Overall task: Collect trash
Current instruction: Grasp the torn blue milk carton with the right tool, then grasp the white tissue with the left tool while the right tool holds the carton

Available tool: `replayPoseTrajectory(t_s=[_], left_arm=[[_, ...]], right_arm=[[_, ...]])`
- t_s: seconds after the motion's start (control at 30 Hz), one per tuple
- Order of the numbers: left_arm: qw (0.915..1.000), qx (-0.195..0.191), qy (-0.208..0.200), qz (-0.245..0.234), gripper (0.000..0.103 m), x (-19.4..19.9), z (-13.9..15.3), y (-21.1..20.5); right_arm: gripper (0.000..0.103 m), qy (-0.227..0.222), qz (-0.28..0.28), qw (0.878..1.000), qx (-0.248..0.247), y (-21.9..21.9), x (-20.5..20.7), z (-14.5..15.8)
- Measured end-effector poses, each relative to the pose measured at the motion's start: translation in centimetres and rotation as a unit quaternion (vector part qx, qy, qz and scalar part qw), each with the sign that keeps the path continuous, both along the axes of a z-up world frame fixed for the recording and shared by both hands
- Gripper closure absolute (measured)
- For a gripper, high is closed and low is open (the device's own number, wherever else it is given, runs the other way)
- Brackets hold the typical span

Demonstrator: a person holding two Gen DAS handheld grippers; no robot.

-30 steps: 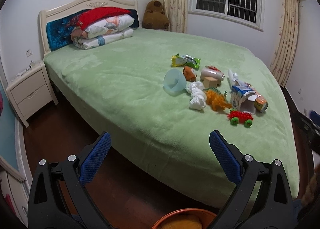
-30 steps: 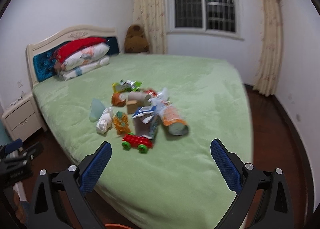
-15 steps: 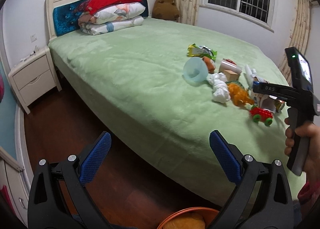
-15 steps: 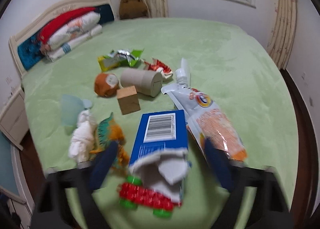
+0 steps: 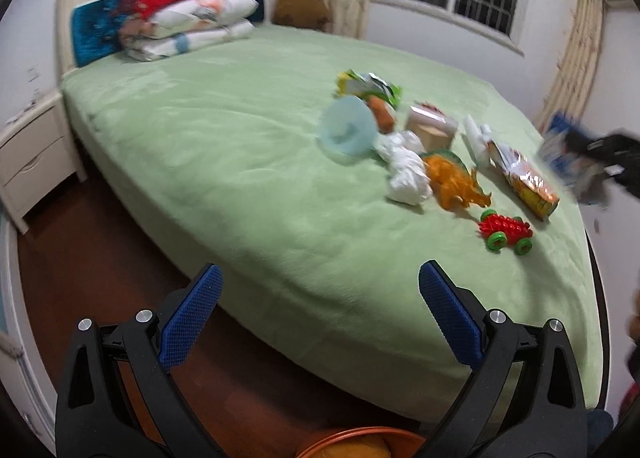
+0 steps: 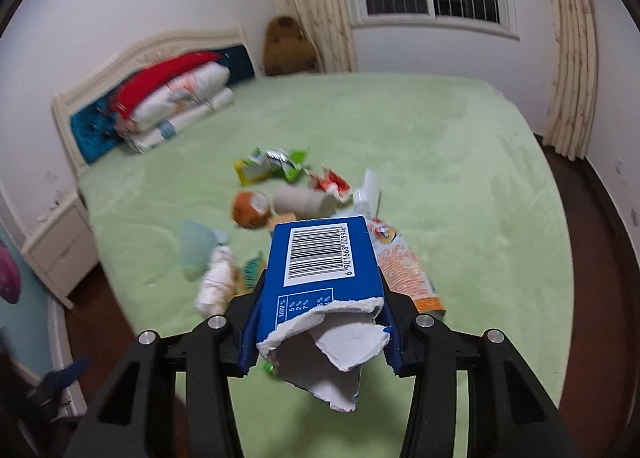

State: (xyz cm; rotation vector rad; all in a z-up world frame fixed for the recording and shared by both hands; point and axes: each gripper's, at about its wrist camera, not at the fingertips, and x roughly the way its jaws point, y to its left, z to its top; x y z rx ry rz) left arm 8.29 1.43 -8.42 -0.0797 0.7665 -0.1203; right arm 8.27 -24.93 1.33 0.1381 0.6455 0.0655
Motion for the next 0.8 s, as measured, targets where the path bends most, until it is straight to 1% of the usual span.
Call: replayPoseTrajectory(t_s=[0.07,0.2,0.3,0.43,0.5,0.63,0.67,0.7,0.73,0.77,0.8], left_arm=[[0.9999,-0.004,0.004,-0.012,0.007,1.3,-0.2,-1.0],[0.9995,-0.008,0.011,-0.027,0.007,4.2,-0.3,-2.9],[0.9993,0.006,0.016,-0.032,0.007,6.2,-0.4,-4.1],[0.9988,0.014,0.029,-0.038,0.007,8.6,-0.7,-5.2],[0.9984,0.028,0.034,-0.036,0.007,9.8,-0.9,-5.7],[0.9974,0.039,0.045,-0.04,0.009,11.5,-1.3,-6.6],[0.9971,0.044,0.045,-0.042,0.014,11.8,-1.3,-6.9],[0.9964,0.055,0.047,-0.045,0.03,12.1,-1.4,-7.3],[0.9954,0.056,0.056,-0.054,0.058,12.4,-1.6,-7.5],[0.9941,0.035,0.075,-0.07,0.071,12.8,-1.8,-7.7],[0.9938,0.033,0.08,-0.069,0.071,12.9,-1.9,-7.9]], right_arm=[[0.055,-0.018,0.008,1.0,0.005,-0.5,-2.1,1.1],[0.055,-0.034,0.015,0.999,0.017,-1.5,-5.0,1.9],[0.055,-0.039,0.018,0.999,0.028,-2.1,-6.3,2.0],[0.055,-0.044,0.02,0.998,0.029,-2.5,-7.4,2.2],[0.055,-0.046,0.021,0.998,0.031,-2.5,-7.6,2.2],[0.055,-0.053,0.024,0.998,0.032,-2.7,-8.7,2.3],[0.055,-0.054,0.024,0.998,0.031,-2.7,-8.8,2.3],[0.055,-0.054,0.024,0.998,0.031,-2.7,-8.8,2.2],[0.055,-0.052,0.024,0.998,0.035,-2.8,-8.9,2.1],[0.055,-0.052,0.024,0.998,0.037,-2.8,-9.0,2.0],[0.055,-0.051,0.024,0.998,0.038,-2.8,-9.1,1.9]])
